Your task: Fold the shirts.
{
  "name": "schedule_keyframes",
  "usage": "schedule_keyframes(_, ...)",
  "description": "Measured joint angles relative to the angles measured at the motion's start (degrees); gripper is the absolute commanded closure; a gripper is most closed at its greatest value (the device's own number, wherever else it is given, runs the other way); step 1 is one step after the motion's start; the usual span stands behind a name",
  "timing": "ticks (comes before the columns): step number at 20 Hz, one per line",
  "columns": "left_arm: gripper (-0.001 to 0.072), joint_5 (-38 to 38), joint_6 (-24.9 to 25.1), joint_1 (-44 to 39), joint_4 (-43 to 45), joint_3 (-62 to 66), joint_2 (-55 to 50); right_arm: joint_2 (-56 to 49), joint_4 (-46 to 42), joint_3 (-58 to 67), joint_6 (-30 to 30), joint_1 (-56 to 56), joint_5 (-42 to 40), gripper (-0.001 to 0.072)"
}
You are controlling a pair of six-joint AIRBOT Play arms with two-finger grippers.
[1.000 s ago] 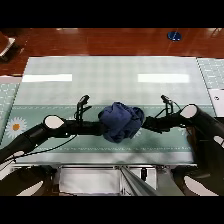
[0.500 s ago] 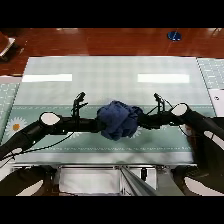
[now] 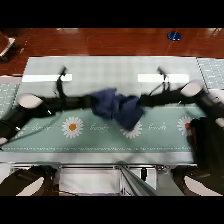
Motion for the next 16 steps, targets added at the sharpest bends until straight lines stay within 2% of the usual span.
schedule_keyframes(6, 0.0678, -2.73, -0.85, 11.96, -0.11, 25.4, 2.75, 7.3, -13.31, 35.36, 3.89, -3.61, 12.85, 0.0691)
schedule_keyframes(8, 0.0678, -5.05, -2.21, 15.58, 2.01, 33.05, 4.15, 10.99, -18.53, 43.34, 4.72, -3.93, 16.31, 0.0691)
schedule_keyframes(11, 0.0678, -9.27, -6.25, 19.78, 7.72, 40.68, 7.61, 18.23, -24.61, 49.64, 5.75, -4.15, 20.26, 0.0691)
schedule_keyframes(16, 0.0678, -17.11, -10.54, 22.27, 16.31, 44.65, 15.12, 27.47, -31.1, 52.61, 7.82, -4.28, 25.94, 0.069)
